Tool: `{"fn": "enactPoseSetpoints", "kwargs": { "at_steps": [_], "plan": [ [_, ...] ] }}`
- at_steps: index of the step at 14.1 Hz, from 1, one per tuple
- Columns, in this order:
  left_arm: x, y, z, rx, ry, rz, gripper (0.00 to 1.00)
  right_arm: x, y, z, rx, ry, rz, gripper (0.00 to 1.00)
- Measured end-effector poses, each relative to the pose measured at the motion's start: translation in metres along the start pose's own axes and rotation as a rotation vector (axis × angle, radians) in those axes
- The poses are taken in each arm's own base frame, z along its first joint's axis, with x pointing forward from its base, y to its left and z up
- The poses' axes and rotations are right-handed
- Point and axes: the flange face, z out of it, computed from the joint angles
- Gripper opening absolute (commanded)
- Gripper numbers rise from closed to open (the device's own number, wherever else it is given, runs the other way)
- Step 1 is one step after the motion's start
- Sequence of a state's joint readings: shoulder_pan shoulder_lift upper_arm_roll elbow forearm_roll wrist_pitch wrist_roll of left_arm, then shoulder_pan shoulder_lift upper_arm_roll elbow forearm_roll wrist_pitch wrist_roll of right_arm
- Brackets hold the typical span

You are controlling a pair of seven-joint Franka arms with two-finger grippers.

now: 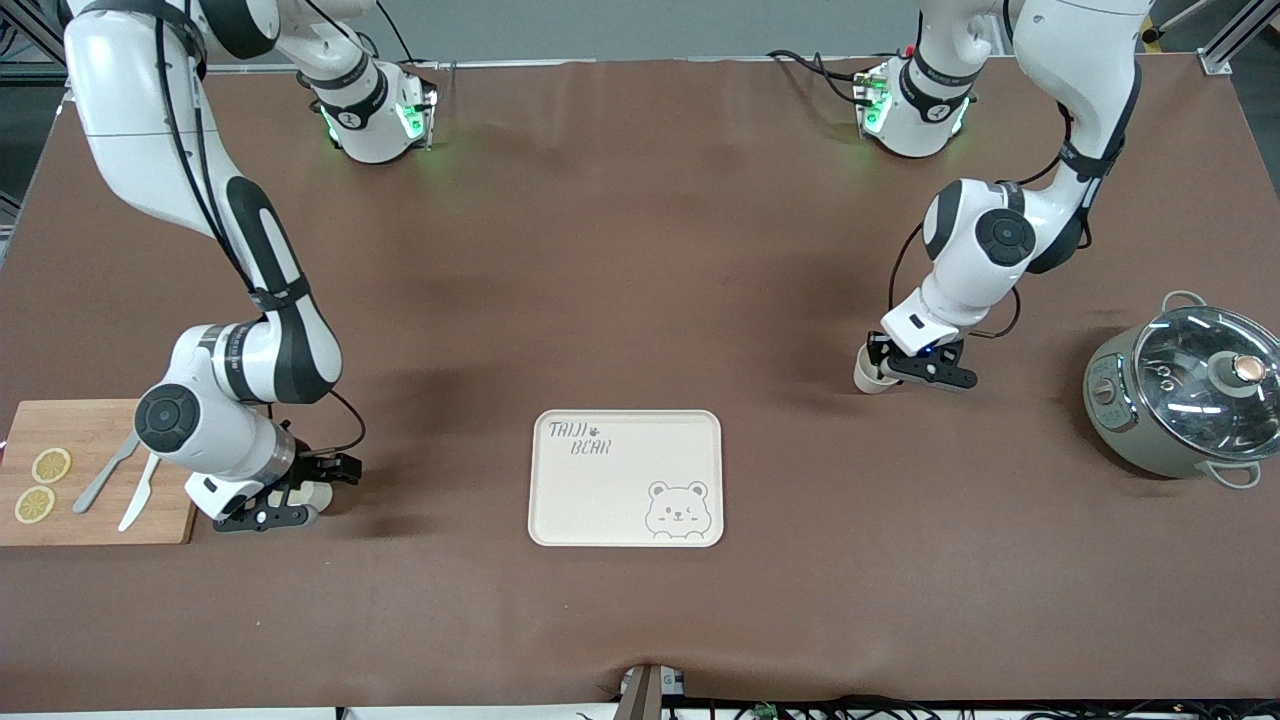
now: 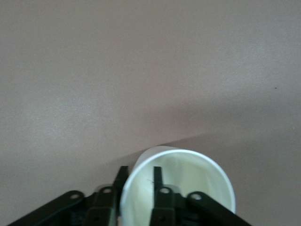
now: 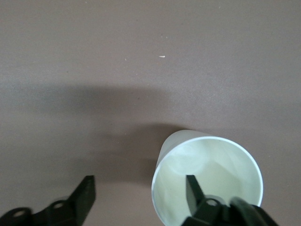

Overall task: Place white IKEA cup upright on tray with both arms
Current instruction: 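Close the left gripper on its cup while the right gripper grasps its cup, then carry both white cups toward the bear tray with both grippers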

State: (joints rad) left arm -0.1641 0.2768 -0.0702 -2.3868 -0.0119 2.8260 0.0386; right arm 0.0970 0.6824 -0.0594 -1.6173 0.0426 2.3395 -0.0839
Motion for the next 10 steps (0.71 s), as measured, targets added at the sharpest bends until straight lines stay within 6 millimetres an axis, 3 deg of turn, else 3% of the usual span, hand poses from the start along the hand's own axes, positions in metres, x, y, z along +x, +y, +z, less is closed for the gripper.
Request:
{"fn": "enactPoseSetpoints", "kwargs": {
  "at_steps": [3,6,10],
  "plan": [
    [0.002,0.000,-0.002,0.000,0.009,-0.009,0.00,0.002,0.005,-0.003,-0.004,0.007,-0.027,0.00],
    [0.024,0.004,-0.016,-0.003,0.036,-0.063,0.00,0.005,0.007,-0.007,-0.008,0.017,-0.037,0.00],
    [0.080,0.045,-0.062,-0.014,-0.028,-0.144,0.00,0.013,0.007,-0.019,-0.013,0.043,-0.046,0.00]
  ]
}}
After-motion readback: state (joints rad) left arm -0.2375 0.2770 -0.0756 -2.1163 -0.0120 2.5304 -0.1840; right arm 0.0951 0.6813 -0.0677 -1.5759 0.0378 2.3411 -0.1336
